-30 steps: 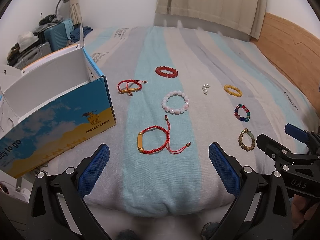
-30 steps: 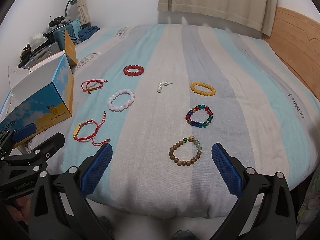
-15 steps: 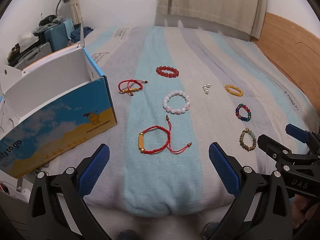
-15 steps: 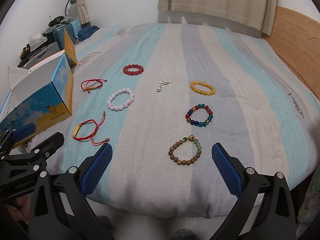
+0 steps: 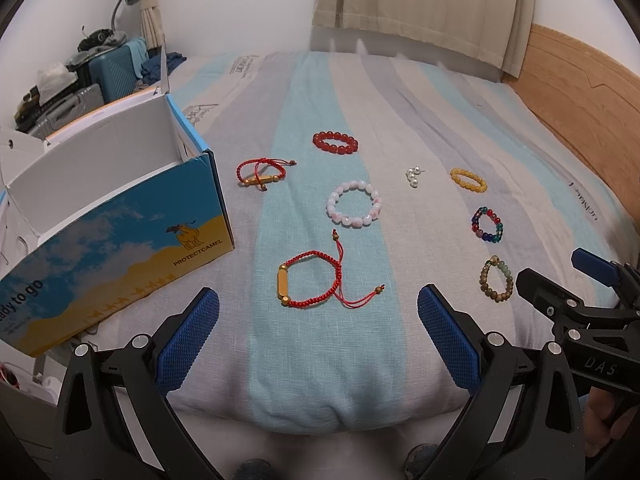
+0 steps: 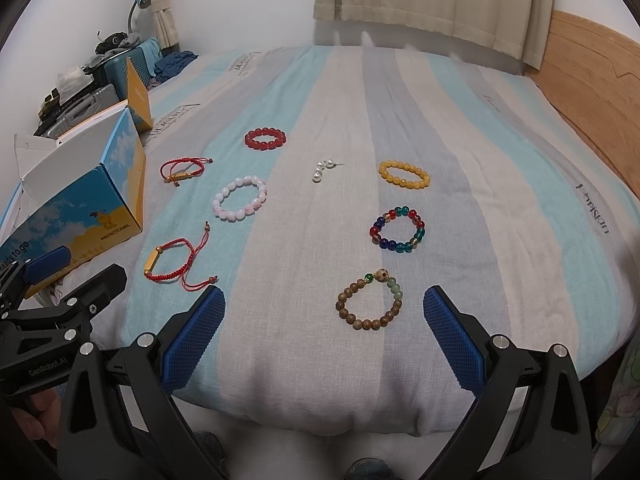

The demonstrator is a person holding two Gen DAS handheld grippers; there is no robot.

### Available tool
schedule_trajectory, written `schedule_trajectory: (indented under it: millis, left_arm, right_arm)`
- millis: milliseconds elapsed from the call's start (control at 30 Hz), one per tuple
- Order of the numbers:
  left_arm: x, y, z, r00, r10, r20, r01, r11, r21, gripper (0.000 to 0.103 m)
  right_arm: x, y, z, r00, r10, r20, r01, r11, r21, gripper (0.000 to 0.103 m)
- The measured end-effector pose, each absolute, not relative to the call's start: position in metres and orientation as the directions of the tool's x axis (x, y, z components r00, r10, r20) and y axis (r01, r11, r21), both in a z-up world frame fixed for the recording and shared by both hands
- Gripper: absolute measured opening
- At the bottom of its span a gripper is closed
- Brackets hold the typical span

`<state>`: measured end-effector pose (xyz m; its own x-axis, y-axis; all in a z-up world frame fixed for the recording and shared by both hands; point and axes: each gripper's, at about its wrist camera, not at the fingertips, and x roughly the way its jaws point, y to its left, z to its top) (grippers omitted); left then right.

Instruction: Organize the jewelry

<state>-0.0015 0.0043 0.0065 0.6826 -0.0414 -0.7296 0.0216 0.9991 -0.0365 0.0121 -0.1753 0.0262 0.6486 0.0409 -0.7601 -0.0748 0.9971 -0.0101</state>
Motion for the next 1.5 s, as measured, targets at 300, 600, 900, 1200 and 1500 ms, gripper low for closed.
schedule_trajectory:
  millis: [300, 600, 900, 1200, 1500]
  left_arm:
    - [-0.001, 0.004, 0.005, 0.68, -0.041, -0.732, 0.023, 0.999, -0.036, 0.097]
    - [0.001, 0.002, 0.004, 0.677, -0.041, -0.735, 0.022, 0.999, -0.035, 0.097]
    - [0.034, 0.003, 0.006, 0.618, -0.058, -0.784, 0.012, 0.998, -0.064, 0.097]
    - [0.071, 0.003, -0.021, 0.504, -0.087, -0.859, 0.016, 0.996, -0.091, 0.097]
    - [0.101, -0.003, -0.048, 0.442, -0.037, -0.896, 0.037, 0.999, -0.023, 0.097]
  right_arm:
    - [0.014, -0.177, 0.025, 0.647, 0.037, -0.762, -0.072, 0.997, -0.013, 0.096]
    - [0.015, -0.179, 0.024, 0.65, 0.03, -0.759, -0.068, 0.998, -0.019, 0.096]
    - [0.037, -0.176, 0.03, 0.615, 0.008, -0.789, -0.071, 0.996, -0.045, 0.096]
    - [0.073, -0.192, 0.008, 0.496, -0.037, -0.868, -0.033, 0.998, -0.061, 0.096]
    - [0.102, -0.209, -0.033, 0.358, -0.045, -0.933, -0.002, 0.999, -0.049, 0.096]
